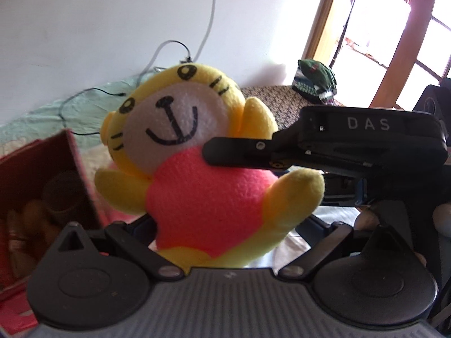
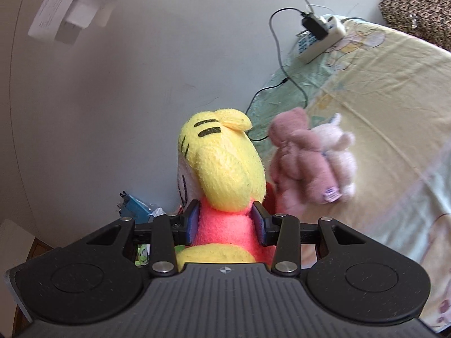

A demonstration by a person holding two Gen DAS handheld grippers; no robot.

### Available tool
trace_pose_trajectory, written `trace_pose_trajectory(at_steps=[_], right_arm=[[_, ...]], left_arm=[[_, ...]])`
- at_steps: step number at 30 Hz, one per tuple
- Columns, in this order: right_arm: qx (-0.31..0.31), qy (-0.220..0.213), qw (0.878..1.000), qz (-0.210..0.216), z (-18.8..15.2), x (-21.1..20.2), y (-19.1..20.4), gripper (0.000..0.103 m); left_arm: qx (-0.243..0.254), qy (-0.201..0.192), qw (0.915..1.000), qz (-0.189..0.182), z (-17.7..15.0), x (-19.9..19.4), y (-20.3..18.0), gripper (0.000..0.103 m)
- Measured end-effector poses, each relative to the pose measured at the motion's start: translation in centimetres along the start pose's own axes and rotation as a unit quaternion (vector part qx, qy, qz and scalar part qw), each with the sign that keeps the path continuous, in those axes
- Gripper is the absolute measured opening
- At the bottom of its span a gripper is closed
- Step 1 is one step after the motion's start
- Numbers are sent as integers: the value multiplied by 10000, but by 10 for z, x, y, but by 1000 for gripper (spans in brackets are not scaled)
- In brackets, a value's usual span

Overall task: Organize objects
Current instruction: 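Carry the tiger plush with the right gripper over the red box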

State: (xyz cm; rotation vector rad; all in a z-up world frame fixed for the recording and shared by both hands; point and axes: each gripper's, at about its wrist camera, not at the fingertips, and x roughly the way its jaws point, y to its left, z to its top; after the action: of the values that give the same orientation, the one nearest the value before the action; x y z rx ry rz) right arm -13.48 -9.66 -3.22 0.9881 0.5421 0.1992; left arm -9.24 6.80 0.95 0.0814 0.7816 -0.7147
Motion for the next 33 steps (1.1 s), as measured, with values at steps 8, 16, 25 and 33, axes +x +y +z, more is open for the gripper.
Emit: trace_pose_trajectory(at_steps=[8, 16, 25, 33], right_arm=[[-176, 45, 9997, 156, -28, 38, 40, 42], [-353, 205, 9987, 303, -39, 79, 68, 42], [-584, 410, 9972, 220, -42, 121, 78, 42], [-761, 348, 9964, -123, -37, 140, 74, 42]], left_arm=[[-91, -153, 9997, 159, -10, -35, 48, 98], [-273, -275, 9985, 390, -13, -55, 91, 98], [-563, -259, 9968, 509, -19, -60, 132, 98], [-717, -183, 9967, 322, -21, -47, 154, 98]])
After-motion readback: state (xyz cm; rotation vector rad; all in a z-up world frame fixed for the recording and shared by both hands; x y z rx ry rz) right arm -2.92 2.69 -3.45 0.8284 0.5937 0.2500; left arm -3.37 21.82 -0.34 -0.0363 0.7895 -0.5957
